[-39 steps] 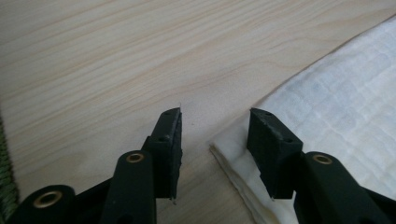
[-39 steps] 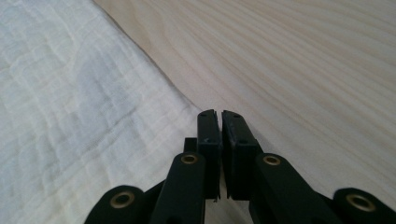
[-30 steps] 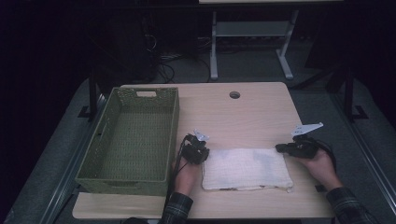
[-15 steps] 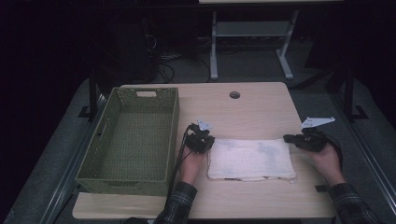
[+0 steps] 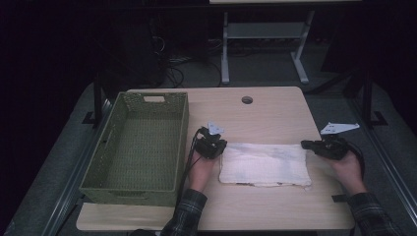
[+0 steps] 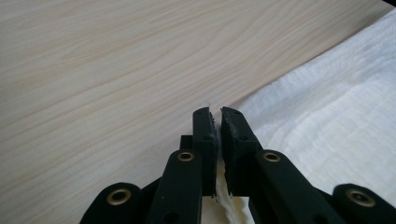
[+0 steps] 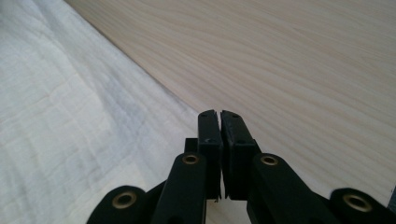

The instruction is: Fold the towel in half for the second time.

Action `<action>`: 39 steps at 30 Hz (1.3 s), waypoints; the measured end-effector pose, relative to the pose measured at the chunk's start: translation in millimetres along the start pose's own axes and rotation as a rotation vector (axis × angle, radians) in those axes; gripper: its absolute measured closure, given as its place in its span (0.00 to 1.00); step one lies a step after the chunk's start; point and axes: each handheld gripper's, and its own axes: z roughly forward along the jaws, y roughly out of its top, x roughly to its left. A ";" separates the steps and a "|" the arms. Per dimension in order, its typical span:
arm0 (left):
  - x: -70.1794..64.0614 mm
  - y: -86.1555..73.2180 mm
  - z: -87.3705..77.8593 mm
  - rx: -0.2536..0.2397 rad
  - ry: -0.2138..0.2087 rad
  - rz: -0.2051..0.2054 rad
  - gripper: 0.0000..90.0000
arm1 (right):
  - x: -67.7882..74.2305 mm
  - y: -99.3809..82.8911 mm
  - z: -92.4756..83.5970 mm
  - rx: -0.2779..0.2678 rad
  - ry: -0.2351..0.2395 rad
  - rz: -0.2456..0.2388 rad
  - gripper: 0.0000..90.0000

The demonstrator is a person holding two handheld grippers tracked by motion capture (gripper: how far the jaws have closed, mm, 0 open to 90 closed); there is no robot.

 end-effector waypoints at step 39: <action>-39.5 -46.7 -47.8 0.009 -0.049 0.110 0.93 | 48.4 -38.1 -48.0 0.032 0.072 -0.061 0.96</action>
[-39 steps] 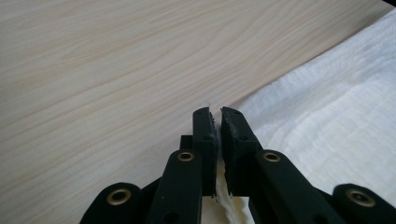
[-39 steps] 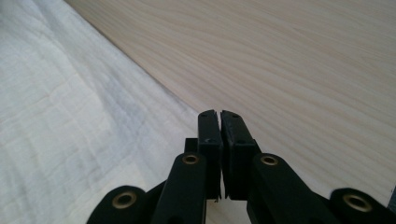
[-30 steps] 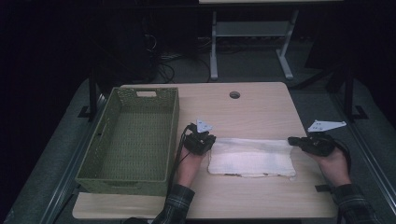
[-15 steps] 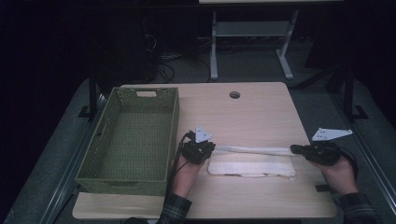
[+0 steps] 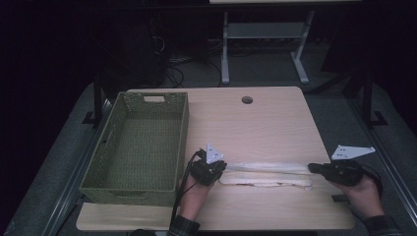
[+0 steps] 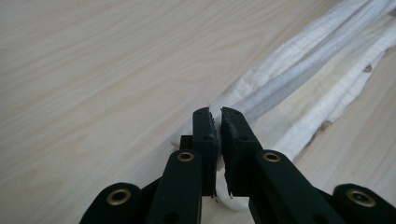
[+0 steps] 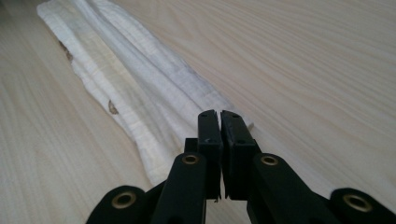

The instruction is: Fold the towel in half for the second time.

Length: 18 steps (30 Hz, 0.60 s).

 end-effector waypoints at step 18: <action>-7.4 1.3 -13.3 -0.025 -0.038 -0.018 0.83 | 11.1 -7.3 -13.3 -0.045 0.046 0.024 0.89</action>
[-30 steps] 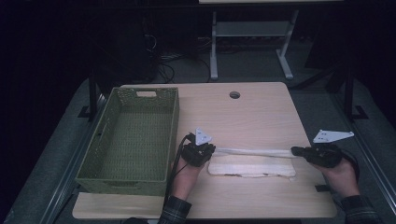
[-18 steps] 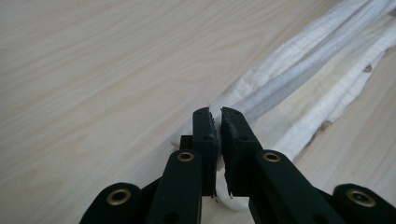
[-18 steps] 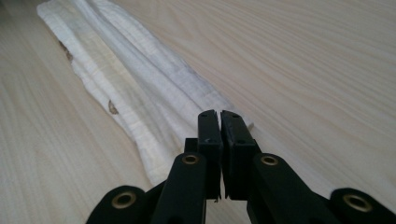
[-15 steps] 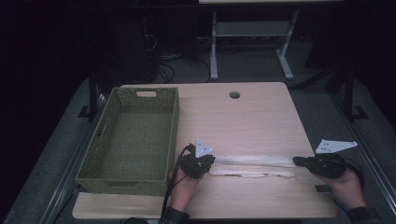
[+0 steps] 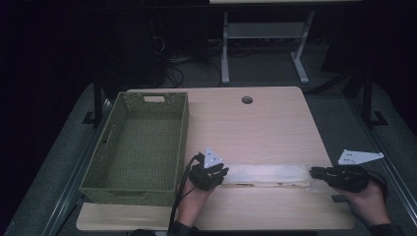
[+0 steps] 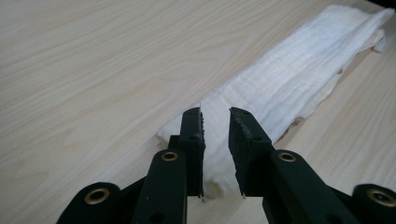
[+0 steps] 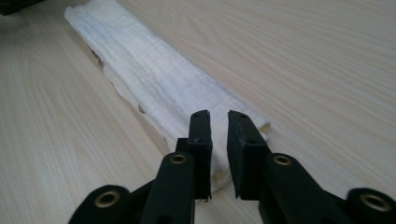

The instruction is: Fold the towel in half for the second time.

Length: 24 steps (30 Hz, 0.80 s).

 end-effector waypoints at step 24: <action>2.4 -13.0 28.7 0.136 -0.054 0.032 0.76 | 5.2 -11.6 23.3 0.197 0.039 -0.009 0.98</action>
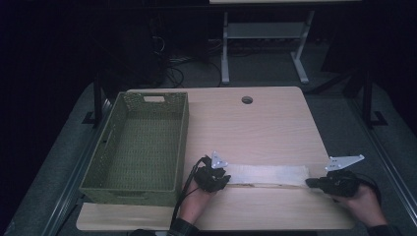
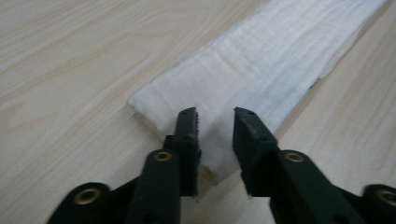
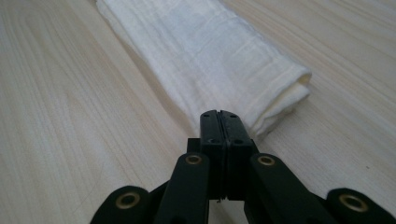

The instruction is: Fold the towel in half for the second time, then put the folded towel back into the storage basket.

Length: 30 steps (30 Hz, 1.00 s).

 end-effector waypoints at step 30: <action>0.4 -4.1 -5.7 -0.017 -0.070 0.038 0.35 | -25.0 39.9 23.9 0.029 -0.144 0.074 0.98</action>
